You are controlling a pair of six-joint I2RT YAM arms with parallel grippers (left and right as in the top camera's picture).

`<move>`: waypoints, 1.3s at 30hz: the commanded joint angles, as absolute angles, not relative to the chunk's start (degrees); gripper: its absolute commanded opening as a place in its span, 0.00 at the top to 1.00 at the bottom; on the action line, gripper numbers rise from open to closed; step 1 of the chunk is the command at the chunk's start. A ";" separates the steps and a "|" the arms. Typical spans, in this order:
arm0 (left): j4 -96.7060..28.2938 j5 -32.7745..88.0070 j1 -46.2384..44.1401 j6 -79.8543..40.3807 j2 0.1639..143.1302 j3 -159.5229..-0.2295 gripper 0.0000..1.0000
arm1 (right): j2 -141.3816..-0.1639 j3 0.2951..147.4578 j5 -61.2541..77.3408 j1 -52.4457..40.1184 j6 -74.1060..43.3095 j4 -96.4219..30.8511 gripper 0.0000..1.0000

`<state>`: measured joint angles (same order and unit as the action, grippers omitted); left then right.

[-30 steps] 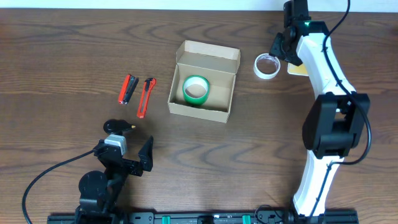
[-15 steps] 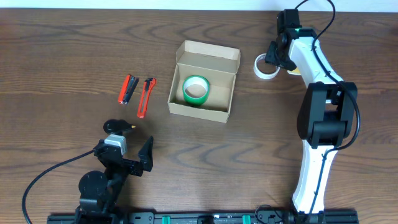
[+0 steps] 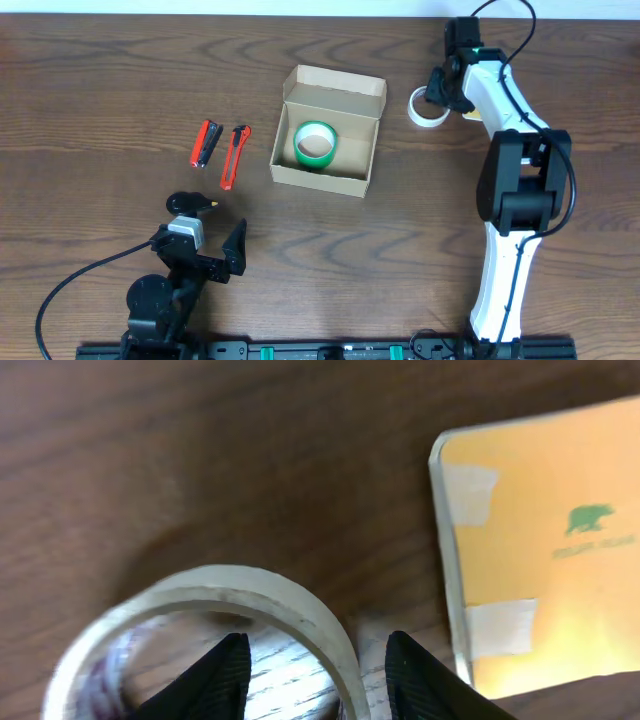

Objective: Pack container
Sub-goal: 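Move the right gripper to the clear tape roll and grasp it, then lower the clear tape into the box onto the green tape, release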

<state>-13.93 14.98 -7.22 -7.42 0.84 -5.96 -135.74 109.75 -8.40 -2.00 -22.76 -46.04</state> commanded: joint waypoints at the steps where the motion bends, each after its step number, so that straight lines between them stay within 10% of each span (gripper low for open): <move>1: -14.31 14.57 -6.98 -6.59 0.36 -4.51 0.05 | -137.08 109.54 -8.14 -1.45 -20.86 -46.04 0.55; 11: -14.31 14.59 -6.98 -6.59 0.36 -4.51 0.05 | -138.61 109.54 -7.86 -1.43 -20.29 -47.72 0.61; 19: -14.31 14.59 -6.98 -6.59 0.36 -4.51 0.04 | -138.30 109.78 -7.88 -1.52 -20.27 -48.84 0.91; 39: -14.31 14.59 -6.98 -6.59 0.36 -4.51 0.05 | -118.98 118.30 -6.90 -7.11 -18.90 -60.66 0.96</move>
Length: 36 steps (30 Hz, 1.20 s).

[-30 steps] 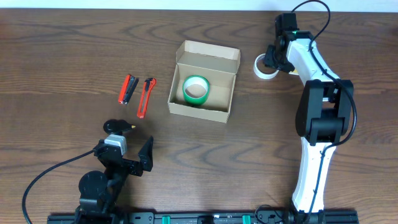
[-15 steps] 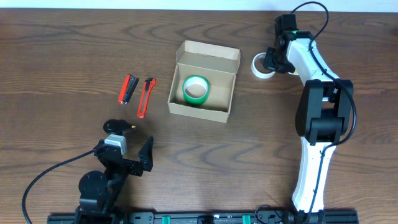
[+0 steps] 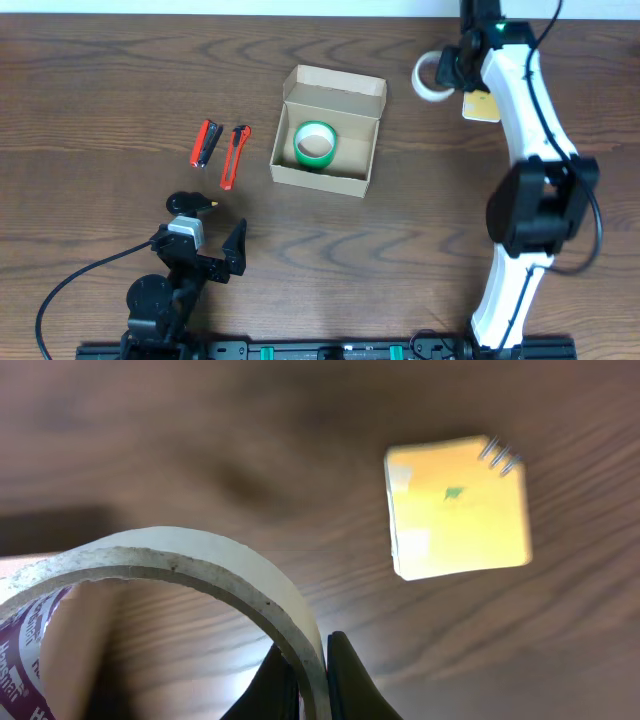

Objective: Pack container
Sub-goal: 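Lower the clear tape into the box onto the green tape, release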

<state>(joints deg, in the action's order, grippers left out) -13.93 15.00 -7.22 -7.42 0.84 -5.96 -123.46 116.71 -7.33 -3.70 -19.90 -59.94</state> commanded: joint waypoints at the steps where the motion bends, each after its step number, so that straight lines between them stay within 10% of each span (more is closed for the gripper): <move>1: -14.31 14.59 -6.98 -6.59 0.36 -4.51 0.05 | -118.02 118.30 -6.42 -8.62 -18.44 -61.06 0.96; 19: -14.28 14.57 -6.98 -6.59 0.36 -4.51 0.05 | -124.18 118.02 -9.37 -34.83 -28.93 -65.58 0.94; 36: -14.31 14.59 -6.98 -6.59 0.36 -4.51 0.05 | -133.12 118.02 -14.63 -35.46 -33.82 -63.57 0.92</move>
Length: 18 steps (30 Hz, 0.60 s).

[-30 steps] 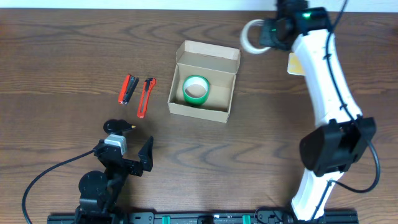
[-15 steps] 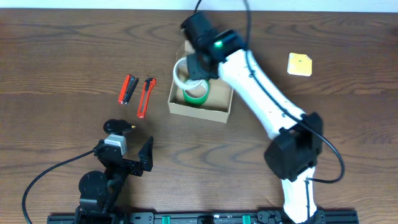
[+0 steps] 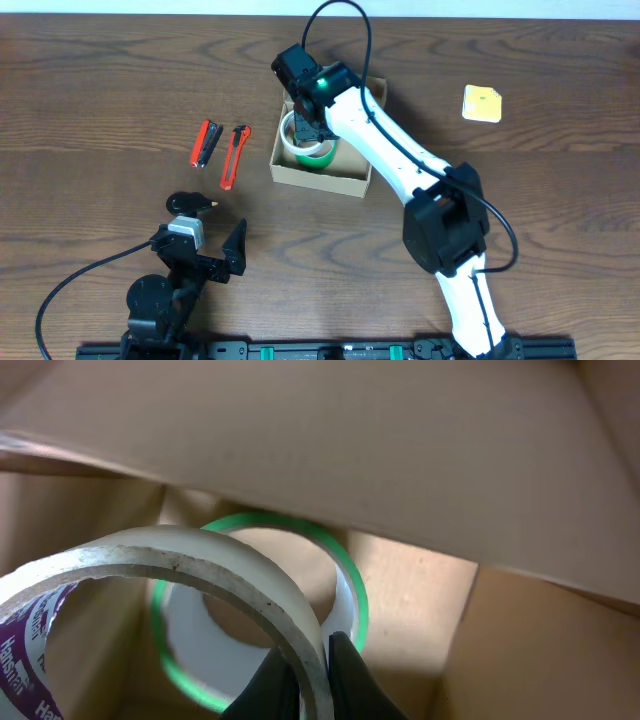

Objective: Pack container
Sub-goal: 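Lower the clear tape into the box onto the green tape, release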

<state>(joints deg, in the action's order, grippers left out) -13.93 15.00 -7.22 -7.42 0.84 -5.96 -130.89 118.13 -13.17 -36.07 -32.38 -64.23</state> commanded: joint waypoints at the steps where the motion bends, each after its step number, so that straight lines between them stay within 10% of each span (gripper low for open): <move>1: -14.31 14.59 -6.98 -6.59 0.36 -4.51 0.05 | -133.34 118.02 -14.61 -35.42 -33.82 -63.20 0.92; 18: -14.31 14.57 -6.98 -6.59 0.36 -4.51 0.05 | -134.54 118.02 -15.16 -34.48 -34.28 -63.05 0.89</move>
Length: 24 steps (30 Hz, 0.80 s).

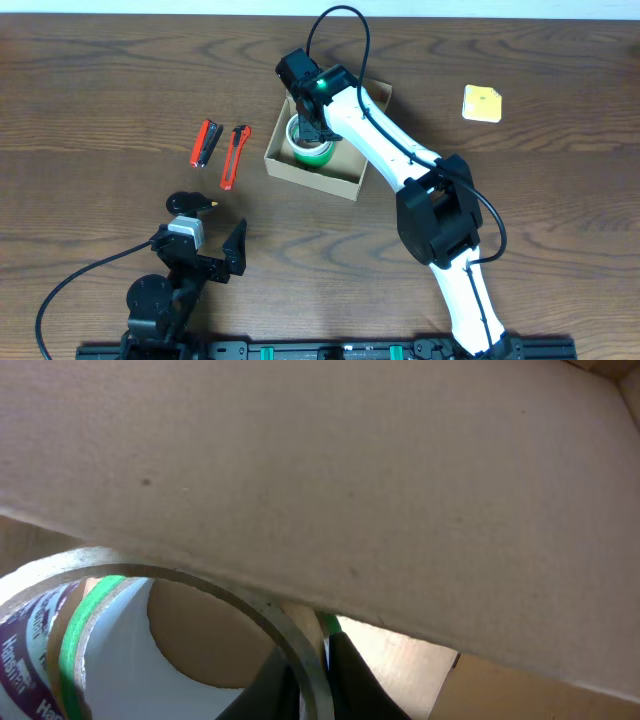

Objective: Pack container
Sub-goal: 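Lower the clear tape into the box onto the green tape, release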

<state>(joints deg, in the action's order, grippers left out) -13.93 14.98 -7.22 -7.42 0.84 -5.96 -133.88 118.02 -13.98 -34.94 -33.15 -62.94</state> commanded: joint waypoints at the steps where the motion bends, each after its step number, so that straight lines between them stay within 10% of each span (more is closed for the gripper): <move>1: -14.31 14.57 -6.98 -6.59 0.36 -4.51 0.05 | -134.54 118.02 -14.96 -34.48 -34.26 -63.09 0.84; 6: -14.31 14.59 -6.98 -6.59 0.36 -4.51 0.05 | -134.54 118.02 -14.50 -34.59 -34.26 -63.94 0.60; 24: -14.31 14.57 -6.98 -6.59 0.36 -4.51 0.05 | -119.68 118.13 -12.05 -33.74 -34.09 -74.04 0.55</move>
<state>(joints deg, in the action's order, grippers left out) -13.91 14.98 -7.22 -7.42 0.84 -5.96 -123.61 117.91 -11.73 -34.70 -33.89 -72.20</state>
